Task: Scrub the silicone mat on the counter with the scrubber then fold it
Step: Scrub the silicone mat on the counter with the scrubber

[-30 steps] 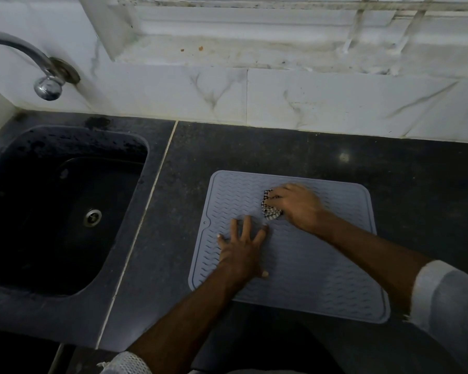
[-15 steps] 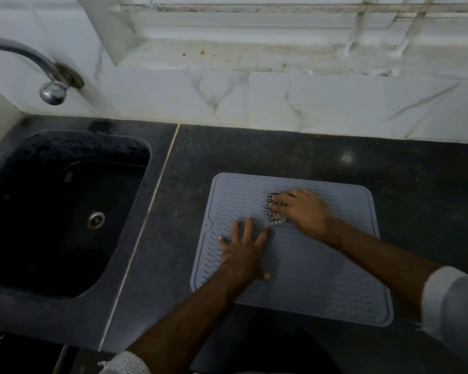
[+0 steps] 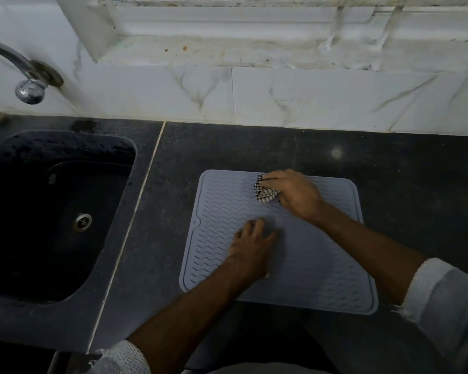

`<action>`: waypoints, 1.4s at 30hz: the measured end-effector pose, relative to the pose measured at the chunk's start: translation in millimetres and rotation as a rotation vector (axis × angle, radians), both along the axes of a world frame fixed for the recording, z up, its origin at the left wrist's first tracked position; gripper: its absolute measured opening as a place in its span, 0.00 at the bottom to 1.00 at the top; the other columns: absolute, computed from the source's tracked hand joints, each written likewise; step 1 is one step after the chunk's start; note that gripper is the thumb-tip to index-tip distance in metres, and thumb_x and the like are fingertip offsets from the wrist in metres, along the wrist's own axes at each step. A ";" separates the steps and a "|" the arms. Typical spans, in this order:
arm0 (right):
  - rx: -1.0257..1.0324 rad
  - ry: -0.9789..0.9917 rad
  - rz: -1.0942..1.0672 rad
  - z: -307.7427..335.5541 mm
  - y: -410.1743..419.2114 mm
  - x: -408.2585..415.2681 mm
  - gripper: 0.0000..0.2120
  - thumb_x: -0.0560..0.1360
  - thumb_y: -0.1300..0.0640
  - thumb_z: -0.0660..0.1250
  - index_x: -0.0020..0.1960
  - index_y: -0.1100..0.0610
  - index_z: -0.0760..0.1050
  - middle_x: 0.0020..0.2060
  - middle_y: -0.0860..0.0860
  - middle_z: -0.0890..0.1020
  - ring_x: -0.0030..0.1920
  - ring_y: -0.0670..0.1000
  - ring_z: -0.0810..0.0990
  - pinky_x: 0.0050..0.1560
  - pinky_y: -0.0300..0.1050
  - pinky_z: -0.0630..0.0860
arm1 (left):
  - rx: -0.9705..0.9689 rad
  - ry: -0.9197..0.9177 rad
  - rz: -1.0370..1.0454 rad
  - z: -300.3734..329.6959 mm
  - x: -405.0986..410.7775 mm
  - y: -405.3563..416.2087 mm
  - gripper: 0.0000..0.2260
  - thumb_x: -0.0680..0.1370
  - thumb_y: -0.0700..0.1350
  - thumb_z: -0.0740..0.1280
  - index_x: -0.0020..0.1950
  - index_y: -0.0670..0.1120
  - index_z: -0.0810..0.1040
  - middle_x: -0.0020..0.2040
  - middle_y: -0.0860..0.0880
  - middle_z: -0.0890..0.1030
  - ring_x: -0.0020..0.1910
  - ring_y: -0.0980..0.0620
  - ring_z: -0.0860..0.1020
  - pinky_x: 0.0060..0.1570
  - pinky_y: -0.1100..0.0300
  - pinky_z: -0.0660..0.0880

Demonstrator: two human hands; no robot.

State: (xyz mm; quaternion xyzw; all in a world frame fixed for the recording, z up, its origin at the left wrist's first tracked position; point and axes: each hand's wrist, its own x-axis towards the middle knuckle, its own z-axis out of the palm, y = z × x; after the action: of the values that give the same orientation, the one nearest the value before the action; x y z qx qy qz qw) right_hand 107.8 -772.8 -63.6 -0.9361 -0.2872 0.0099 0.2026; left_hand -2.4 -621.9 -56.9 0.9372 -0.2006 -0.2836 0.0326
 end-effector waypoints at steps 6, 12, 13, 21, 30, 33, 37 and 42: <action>-0.267 -0.004 0.177 -17.3 16.7 -14.4 0.23 0.72 0.58 0.68 0.66 0.51 0.72 0.69 0.52 0.71 0.67 0.57 0.67 0.67 0.53 0.61 | -0.012 0.039 0.033 0.6 2.7 0.2 0.48 0.67 0.51 0.77 0.78 0.56 0.49 0.76 0.44 0.46 0.74 0.39 0.49 0.68 0.38 0.63; -0.271 -0.009 0.145 -16.2 -39.2 -20.2 0.19 0.74 0.62 0.65 0.64 0.52 0.74 0.65 0.53 0.75 0.65 0.58 0.70 0.65 0.54 0.65 | -0.027 0.044 0.045 -1.8 2.6 1.2 0.49 0.66 0.51 0.78 0.77 0.57 0.49 0.76 0.44 0.45 0.74 0.38 0.47 0.66 0.37 0.63; -0.277 -0.008 0.150 -13.7 -40.5 -18.8 0.19 0.73 0.63 0.66 0.63 0.52 0.75 0.64 0.53 0.76 0.64 0.57 0.71 0.64 0.53 0.66 | -0.022 0.044 0.044 -2.2 2.6 0.8 0.49 0.66 0.51 0.78 0.77 0.57 0.49 0.77 0.45 0.45 0.74 0.38 0.46 0.66 0.37 0.63; -0.272 0.002 0.128 -13.8 15.0 -8.2 0.19 0.77 0.58 0.62 0.67 0.50 0.70 0.70 0.50 0.69 0.69 0.56 0.64 0.69 0.54 0.60 | 0.041 0.059 0.006 0.5 5.4 -2.6 0.49 0.67 0.52 0.77 0.78 0.55 0.48 0.77 0.43 0.44 0.74 0.37 0.48 0.67 0.38 0.63; -0.392 0.005 0.085 -17.1 -43.1 -18.3 0.24 0.72 0.61 0.66 0.67 0.49 0.69 0.69 0.50 0.70 0.69 0.55 0.65 0.69 0.54 0.61 | 0.041 0.065 0.019 -0.8 7.1 -4.3 0.48 0.66 0.51 0.78 0.77 0.56 0.49 0.77 0.44 0.45 0.74 0.37 0.48 0.67 0.37 0.63; -0.366 0.009 0.067 -9.7 -23.3 -9.0 0.20 0.75 0.58 0.64 0.66 0.50 0.71 0.68 0.50 0.72 0.67 0.54 0.67 0.68 0.53 0.63 | 0.051 0.075 0.014 0.4 8.7 -5.9 0.49 0.66 0.51 0.78 0.77 0.56 0.49 0.77 0.43 0.45 0.74 0.37 0.48 0.67 0.37 0.62; -0.322 -0.002 0.111 -18.5 13.4 -13.2 0.22 0.75 0.58 0.65 0.68 0.50 0.69 0.71 0.51 0.68 0.70 0.56 0.63 0.69 0.56 0.60 | 0.080 0.065 -0.008 0.6 6.6 -6.3 0.49 0.67 0.53 0.77 0.78 0.54 0.47 0.77 0.43 0.44 0.74 0.37 0.48 0.68 0.37 0.62; -0.272 -0.007 0.109 -26.9 -18.5 -31.1 0.22 0.76 0.59 0.65 0.68 0.51 0.69 0.71 0.52 0.68 0.70 0.58 0.64 0.69 0.55 0.59 | 0.060 0.057 -0.007 -0.2 6.5 -4.8 0.48 0.67 0.52 0.77 0.77 0.54 0.49 0.76 0.43 0.45 0.74 0.37 0.48 0.67 0.37 0.61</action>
State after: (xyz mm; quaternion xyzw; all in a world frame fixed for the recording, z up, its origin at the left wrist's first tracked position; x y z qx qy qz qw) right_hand 76.6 -791.4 -90.4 -0.9381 -0.3342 0.0564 0.0719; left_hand 4.1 -626.6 -57.1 0.9285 -0.1942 -0.3163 0.0092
